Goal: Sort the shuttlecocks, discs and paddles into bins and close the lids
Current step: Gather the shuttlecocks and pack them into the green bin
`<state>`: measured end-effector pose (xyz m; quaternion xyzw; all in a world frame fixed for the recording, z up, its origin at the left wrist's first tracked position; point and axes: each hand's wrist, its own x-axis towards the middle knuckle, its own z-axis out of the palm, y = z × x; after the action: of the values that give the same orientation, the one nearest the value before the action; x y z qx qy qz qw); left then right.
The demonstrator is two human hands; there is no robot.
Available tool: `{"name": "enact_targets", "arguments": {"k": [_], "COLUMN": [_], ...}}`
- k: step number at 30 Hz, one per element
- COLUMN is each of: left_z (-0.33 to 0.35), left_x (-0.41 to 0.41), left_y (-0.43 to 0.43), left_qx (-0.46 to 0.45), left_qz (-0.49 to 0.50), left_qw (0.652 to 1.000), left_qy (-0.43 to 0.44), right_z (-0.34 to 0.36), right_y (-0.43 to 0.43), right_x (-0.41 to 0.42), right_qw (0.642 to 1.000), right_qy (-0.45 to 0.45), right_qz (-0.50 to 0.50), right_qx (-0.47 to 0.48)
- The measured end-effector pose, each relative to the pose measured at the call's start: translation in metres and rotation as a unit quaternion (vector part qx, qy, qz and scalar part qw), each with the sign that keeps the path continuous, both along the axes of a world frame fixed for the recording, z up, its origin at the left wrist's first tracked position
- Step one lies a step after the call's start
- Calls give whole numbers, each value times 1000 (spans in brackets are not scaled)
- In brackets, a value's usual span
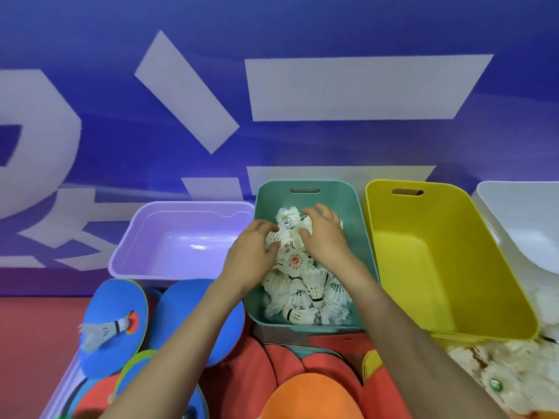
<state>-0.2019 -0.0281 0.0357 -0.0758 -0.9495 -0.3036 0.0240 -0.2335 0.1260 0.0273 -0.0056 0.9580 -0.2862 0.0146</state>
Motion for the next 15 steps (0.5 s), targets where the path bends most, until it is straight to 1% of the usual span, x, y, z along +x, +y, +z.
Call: {"name": "enact_targets", "arguments": {"k": [3, 7, 10, 12, 15], "left_z": [1, -2, -13, -25, -45], "left_x": [22, 55, 83, 100, 119], "left_y": [-28, -92, -157, -202, -257], "left_qx": [69, 118, 109, 87, 62], "left_qz": [44, 102, 154, 188, 229], "left_qw": [996, 985, 981, 978, 970], "left_qy": [43, 69, 52, 21, -49], "right_z": [17, 26, 23, 18, 7], "right_y": [-18, -70, -127, -167, -218], "right_x": [32, 77, 104, 117, 131], "right_qw": [992, 978, 972, 969, 968], "right_qy": [100, 163, 164, 148, 85], "right_qz": [30, 81, 118, 147, 201], "right_qx": [-75, -106, -123, -135, -124]}}
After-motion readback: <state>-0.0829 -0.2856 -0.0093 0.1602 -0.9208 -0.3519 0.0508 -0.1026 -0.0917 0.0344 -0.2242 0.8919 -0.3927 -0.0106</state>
